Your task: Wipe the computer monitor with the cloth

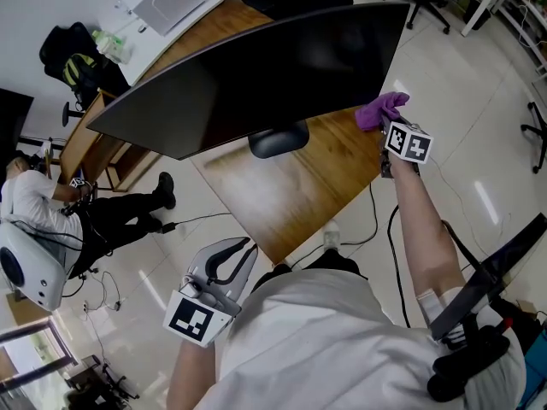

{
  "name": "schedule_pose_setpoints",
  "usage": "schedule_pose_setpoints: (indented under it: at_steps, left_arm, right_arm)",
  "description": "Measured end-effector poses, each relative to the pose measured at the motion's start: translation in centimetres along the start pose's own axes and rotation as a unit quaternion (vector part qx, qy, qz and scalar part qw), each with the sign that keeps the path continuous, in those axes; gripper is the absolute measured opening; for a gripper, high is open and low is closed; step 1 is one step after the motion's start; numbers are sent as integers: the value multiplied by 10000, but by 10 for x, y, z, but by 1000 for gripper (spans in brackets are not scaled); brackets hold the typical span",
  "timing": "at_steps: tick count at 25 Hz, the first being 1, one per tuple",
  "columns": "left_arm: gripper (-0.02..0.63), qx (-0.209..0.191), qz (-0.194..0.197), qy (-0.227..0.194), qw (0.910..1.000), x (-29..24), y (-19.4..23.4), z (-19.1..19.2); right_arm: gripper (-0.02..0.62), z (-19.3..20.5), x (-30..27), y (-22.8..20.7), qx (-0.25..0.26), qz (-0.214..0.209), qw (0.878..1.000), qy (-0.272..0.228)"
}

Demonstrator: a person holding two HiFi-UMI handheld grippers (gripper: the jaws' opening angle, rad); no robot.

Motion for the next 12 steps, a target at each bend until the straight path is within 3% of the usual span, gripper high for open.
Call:
schedule_pose_setpoints:
  at_steps: [12]
  left_arm:
    - [71,198,-45,-134,9997,25,11,15]
  right_arm:
    - [55,13,-3,37,121,-17,9999,98]
Point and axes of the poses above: the fingertips, and each gripper's own axes: x backward along the fingers, y to its left, z out of its underside, the point moved 4 cm from there along x, backward along the fingers, and after that the axes turned 2 degrees about z, right-handed, at the moved point
